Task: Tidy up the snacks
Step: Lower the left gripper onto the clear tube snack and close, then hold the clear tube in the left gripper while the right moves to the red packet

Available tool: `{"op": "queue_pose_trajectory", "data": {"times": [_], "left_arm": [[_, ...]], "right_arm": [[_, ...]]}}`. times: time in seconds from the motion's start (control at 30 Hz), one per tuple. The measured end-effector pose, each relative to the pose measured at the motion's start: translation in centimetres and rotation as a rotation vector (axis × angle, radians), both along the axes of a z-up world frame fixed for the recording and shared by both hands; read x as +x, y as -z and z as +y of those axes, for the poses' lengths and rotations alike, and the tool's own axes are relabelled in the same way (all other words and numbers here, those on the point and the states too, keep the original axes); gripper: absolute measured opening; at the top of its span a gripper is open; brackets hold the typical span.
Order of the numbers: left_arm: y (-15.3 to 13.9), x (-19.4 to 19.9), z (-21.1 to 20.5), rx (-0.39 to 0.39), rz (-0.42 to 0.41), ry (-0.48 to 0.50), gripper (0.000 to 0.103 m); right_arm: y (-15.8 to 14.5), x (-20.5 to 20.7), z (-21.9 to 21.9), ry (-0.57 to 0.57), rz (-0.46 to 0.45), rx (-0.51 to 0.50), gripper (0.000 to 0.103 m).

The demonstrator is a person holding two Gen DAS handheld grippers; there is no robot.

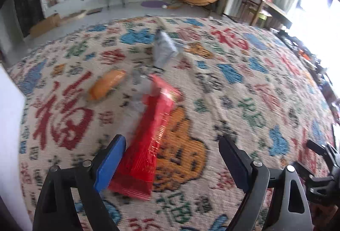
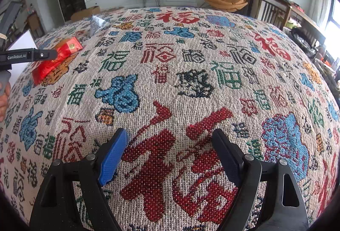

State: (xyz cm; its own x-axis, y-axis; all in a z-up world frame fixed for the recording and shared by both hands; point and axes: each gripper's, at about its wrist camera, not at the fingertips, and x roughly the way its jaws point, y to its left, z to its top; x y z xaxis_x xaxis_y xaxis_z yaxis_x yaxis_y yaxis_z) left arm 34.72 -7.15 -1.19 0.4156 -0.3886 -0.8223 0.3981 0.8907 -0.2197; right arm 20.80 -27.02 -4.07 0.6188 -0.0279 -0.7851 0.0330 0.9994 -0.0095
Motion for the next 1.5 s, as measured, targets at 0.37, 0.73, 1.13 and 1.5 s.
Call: {"op": "queue_pose_trajectory", "data": {"times": [0.37, 0.73, 1.13, 1.5], "left_arm": [[-2.8, 3.1, 4.6, 0.058, -0.058, -0.125, 0.087], [1.4, 2.8, 3.7, 0.187, -0.026, -0.107, 0.022], [1.2, -13.5, 8.6, 0.032, 0.03, -0.238, 0.018], [1.8, -14.8, 9.2, 0.118, -0.072, -0.243, 0.089]], "right_arm": [[0.0, 0.0, 0.0, 0.0, 0.0, -0.001, 0.084], [0.1, 0.0, 0.0, 0.0, -0.001, 0.0, 0.084], [0.1, 0.0, 0.0, 0.0, -0.001, 0.0, 0.084], [0.0, 0.0, 0.0, 0.0, -0.001, 0.0, 0.084]]}}
